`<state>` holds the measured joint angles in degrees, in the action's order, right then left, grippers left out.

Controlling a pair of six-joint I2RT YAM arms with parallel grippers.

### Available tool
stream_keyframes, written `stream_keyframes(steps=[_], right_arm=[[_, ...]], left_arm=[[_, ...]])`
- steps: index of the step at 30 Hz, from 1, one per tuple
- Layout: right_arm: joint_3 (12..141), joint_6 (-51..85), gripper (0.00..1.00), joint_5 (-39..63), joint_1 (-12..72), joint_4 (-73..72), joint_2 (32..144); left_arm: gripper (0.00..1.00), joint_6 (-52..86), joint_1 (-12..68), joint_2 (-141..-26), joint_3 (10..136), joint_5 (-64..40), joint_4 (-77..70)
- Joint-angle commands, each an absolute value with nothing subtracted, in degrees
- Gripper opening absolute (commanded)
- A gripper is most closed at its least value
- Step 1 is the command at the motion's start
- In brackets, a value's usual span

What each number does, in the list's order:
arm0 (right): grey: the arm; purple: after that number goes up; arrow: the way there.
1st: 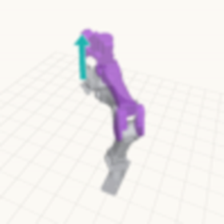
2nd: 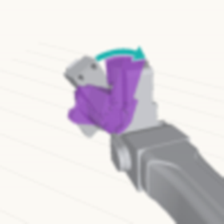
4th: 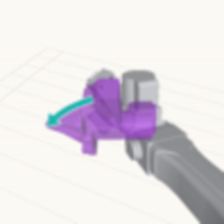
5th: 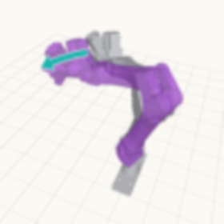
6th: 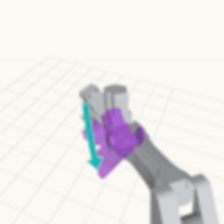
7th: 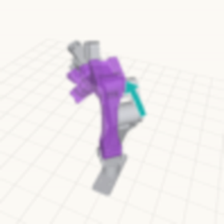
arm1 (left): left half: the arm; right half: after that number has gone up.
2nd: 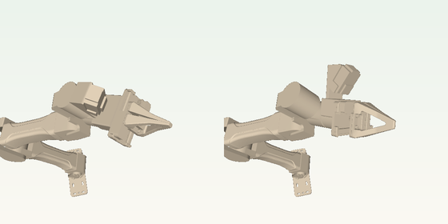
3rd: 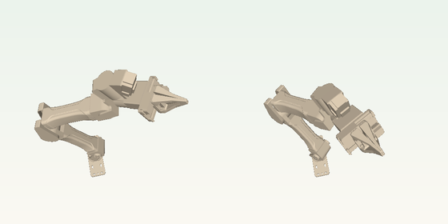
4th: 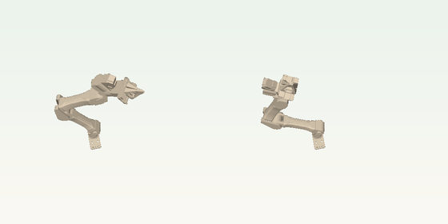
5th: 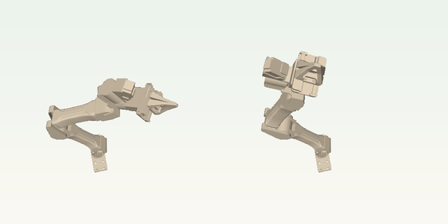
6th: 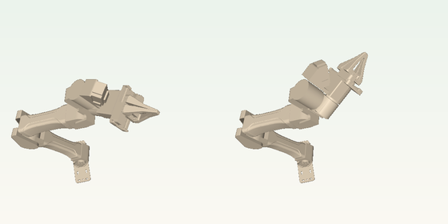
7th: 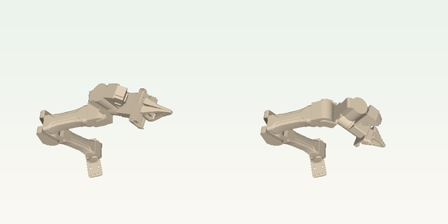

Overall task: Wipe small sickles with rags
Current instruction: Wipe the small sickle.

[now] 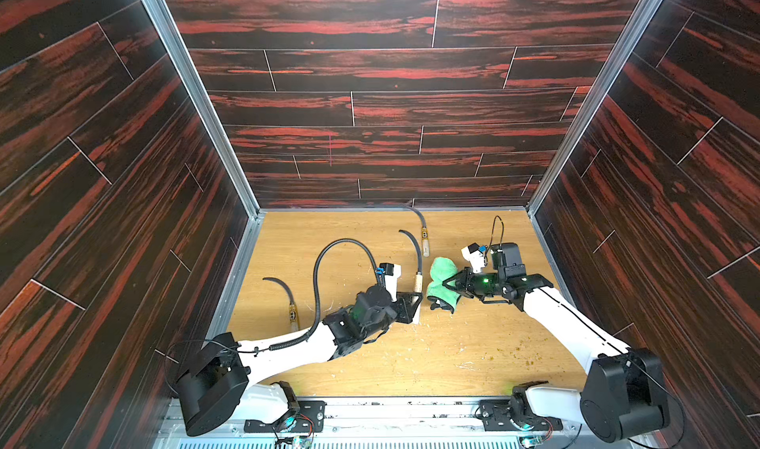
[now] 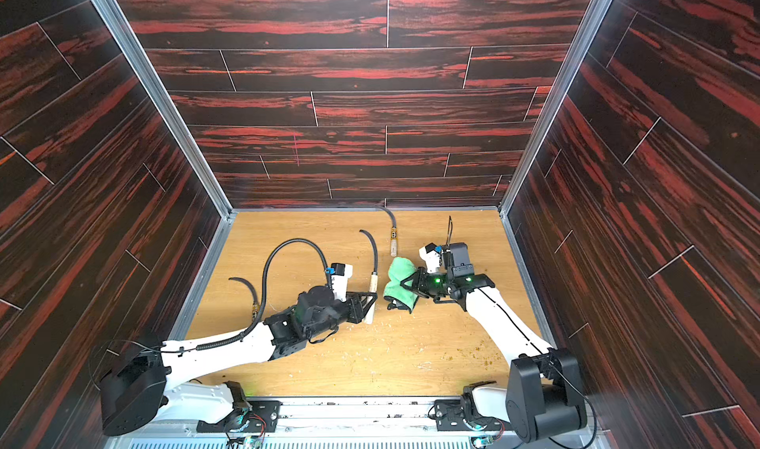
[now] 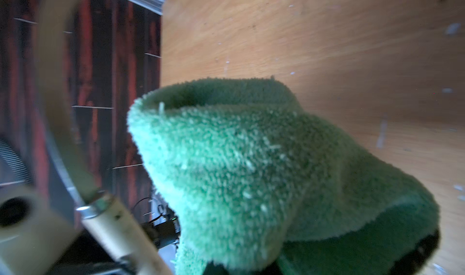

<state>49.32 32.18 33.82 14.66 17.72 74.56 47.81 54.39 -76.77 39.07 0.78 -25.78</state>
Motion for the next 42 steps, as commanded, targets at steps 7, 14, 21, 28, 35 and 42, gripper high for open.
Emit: stream_keyframes(steps=[7,14,21,28,35,42], right_arm=[[48.06,36.52,0.0,45.07,14.34,6.57,71.62],[49.95,37.44,0.0,45.65,14.33,5.5,71.4],[52.3,37.93,0.0,44.09,14.33,6.06,70.05],[55.19,37.5,0.0,46.55,14.87,6.43,69.63],[53.6,34.97,0.0,46.01,18.94,10.31,66.57],[47.96,36.99,0.0,44.12,23.13,10.41,62.6]], left_arm=[[0.0,59.77,51.95,-82.52,35.95,-7.45,-56.66],[0.0,65.57,51.2,-88.86,35.42,-8.76,-69.55],[0.0,65.11,51.04,-88.39,35.77,-9.12,-67.28],[0.0,63.62,50.91,-88.26,36.54,-8.88,-63.27],[0.0,62.74,49.88,-90.08,39.91,-11.13,-61.38],[0.0,62.96,48.06,-90.68,41.64,-12.2,-62.48]])
